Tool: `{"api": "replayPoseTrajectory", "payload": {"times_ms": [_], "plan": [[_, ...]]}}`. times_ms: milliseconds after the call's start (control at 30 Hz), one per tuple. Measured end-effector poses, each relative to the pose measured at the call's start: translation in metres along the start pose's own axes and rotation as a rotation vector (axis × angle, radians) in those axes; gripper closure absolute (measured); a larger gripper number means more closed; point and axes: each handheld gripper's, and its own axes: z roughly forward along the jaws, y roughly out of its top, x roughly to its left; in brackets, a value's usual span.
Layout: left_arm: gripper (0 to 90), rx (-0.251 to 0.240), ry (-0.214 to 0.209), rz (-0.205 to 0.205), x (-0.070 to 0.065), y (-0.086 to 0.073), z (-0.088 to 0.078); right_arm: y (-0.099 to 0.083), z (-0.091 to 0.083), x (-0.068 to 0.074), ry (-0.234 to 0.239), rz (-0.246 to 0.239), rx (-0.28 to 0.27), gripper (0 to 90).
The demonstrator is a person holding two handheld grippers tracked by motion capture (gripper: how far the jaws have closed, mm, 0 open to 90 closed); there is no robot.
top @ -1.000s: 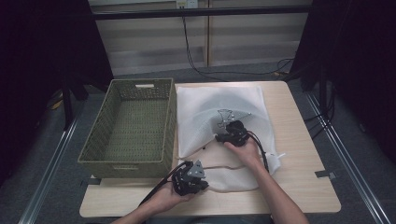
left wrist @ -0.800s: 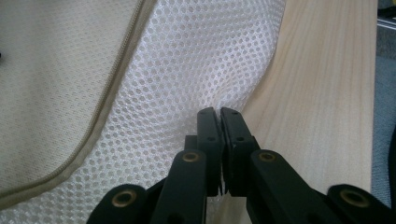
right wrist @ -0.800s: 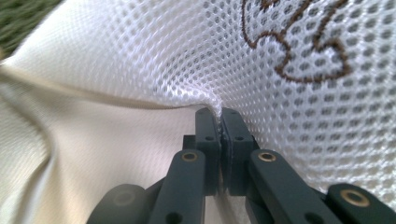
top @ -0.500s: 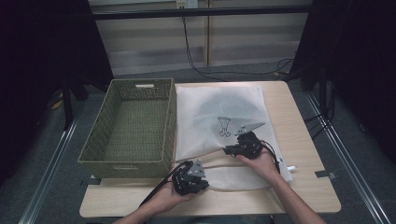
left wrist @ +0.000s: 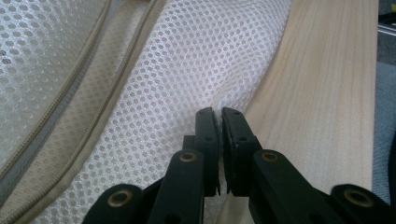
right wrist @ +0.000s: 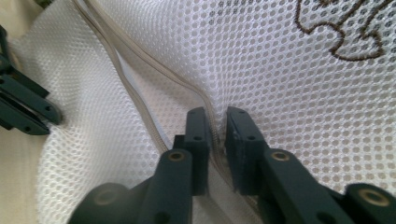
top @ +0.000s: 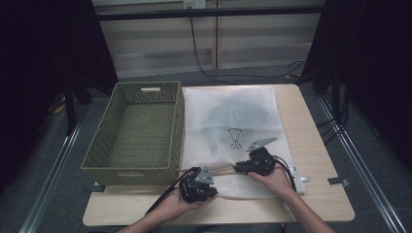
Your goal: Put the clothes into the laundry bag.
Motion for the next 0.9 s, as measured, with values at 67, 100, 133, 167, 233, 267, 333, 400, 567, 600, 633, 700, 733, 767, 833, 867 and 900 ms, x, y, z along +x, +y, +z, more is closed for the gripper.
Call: {"api": "replayPoseTrajectory", "payload": {"times_ms": [67,100,133,167,233,267,333,400,567,600,633,700,733,767,833,867,900], "plan": [[85.5,0.002,-0.004,-0.001,0.000,0.000,0.000,-0.001,-0.001,0.001,0.017,0.003,0.005,72.2],[85.4,0.002,-0.005,-0.003,0.000,0.000,0.000,-0.001,-0.001,0.001,0.016,0.002,0.007,71.0],[85.1,0.002,-0.004,-0.004,0.000,0.000,0.000,-0.001,-0.002,0.002,0.014,0.001,0.004,69.7],[84.9,0.003,-0.005,-0.005,0.000,0.000,0.000,-0.001,-0.005,0.002,0.016,0.006,-0.006,68.5],[84.3,0.004,-0.005,-0.004,0.000,0.000,0.000,0.000,-0.011,0.001,0.010,0.017,-0.017,63.6],[84.1,0.010,-0.004,-0.002,0.001,0.000,-0.001,0.000,-0.014,0.001,0.000,0.018,-0.028,63.3],[83.7,0.011,-0.021,-0.002,0.002,0.000,-0.001,-0.003,-0.024,0.001,-0.003,0.023,-0.049,62.9],[82.7,0.005,-0.020,-0.009,0.002,0.001,-0.001,-0.007,-0.034,0.001,-0.015,0.027,-0.068,68.2],[76.4,-0.065,-0.035,-0.011,-0.001,0.003,-0.010,-0.025,-0.061,-0.006,-0.053,0.058,-0.124,83.8],[75.1,-0.073,-0.029,-0.024,0.000,0.002,-0.015,-0.029,-0.067,-0.008,-0.068,0.075,-0.125,85.7],[74.7,-0.076,-0.030,-0.042,0.002,0.002,-0.020,-0.033,-0.072,-0.010,-0.088,0.090,-0.128,87.1],[80.3,-0.116,-0.011,-0.090,0.005,-0.003,-0.026,-0.042,-0.083,-0.017,-0.124,0.119,-0.131,88.6],[83.8,-0.093,0.020,-0.098,0.006,-0.006,-0.028,-0.045,-0.086,-0.019,-0.146,0.130,-0.123,89.3],[88.3,-0.070,0.034,-0.090,0.007,-0.008,-0.031,-0.051,-0.090,-0.021,-0.172,0.138,-0.122,89.6],[90.0,-0.047,0.077,-0.105,0.008,-0.014,-0.032,-0.058,-0.094,-0.025,-0.214,0.151,-0.117,90.0],[90.0,-0.008,0.087,-0.092,0.009,-0.016,-0.033,-0.062,-0.095,-0.028,-0.239,0.158,-0.109,90.0],[90.0,-0.004,0.095,-0.100,0.009,-0.017,-0.033,-0.067,-0.097,-0.033,-0.259,0.169,-0.096,90.0]]}}
